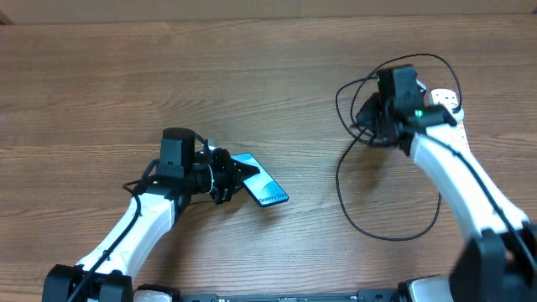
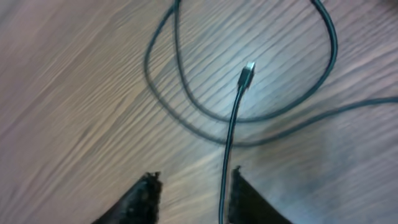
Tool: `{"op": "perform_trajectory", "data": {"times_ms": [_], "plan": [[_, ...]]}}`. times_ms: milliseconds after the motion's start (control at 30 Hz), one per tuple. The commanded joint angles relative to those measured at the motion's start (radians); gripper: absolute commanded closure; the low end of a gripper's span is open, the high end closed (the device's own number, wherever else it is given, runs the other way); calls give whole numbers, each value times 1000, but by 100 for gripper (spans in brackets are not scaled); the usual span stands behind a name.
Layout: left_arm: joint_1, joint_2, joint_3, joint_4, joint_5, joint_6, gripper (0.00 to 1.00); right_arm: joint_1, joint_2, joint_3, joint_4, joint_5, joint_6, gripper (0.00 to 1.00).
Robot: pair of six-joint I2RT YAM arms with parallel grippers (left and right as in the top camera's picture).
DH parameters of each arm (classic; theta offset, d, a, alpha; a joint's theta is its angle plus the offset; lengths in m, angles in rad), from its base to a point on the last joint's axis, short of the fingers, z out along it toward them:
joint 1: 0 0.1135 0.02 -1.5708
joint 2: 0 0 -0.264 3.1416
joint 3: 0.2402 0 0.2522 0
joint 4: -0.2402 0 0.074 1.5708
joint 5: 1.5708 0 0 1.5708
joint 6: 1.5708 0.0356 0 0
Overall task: Plug charger to phone and switch on socket
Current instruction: 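Move the right gripper to the black cable's USB-C plug, then grasp the USB-C plug with the right gripper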
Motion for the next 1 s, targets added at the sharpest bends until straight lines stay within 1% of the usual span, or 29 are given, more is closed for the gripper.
{"op": "perform_trajectory", "data": {"times_ms": [0, 133, 200, 333, 433, 700, 833, 967], "plan": [[-7, -13, 18, -3, 45, 23, 96, -24, 111, 66, -13, -17, -35, 67], [-7, -13, 18, -27, 45, 23, 96, -25, 228, 105, 13, -8, -54, 66], [-7, -13, 18, -37, 45, 23, 96, -25, 259, 105, 37, -1, -53, 66], [-7, -12, 18, -45, 46, 23, 96, -25, 327, 105, 57, 39, -12, 68], [-7, -13, 18, -45, 46, 23, 96, -25, 360, 105, 77, 97, -1, 69], [-6, -13, 18, -44, 42, 23, 96, -25, 409, 105, 116, 108, 0, 69], [-6, -13, 18, -45, 42, 23, 96, -25, 435, 105, 125, 103, 0, 71], [-6, -13, 18, -44, 42, 23, 96, -25, 462, 103, 101, 46, 0, 73]]}}
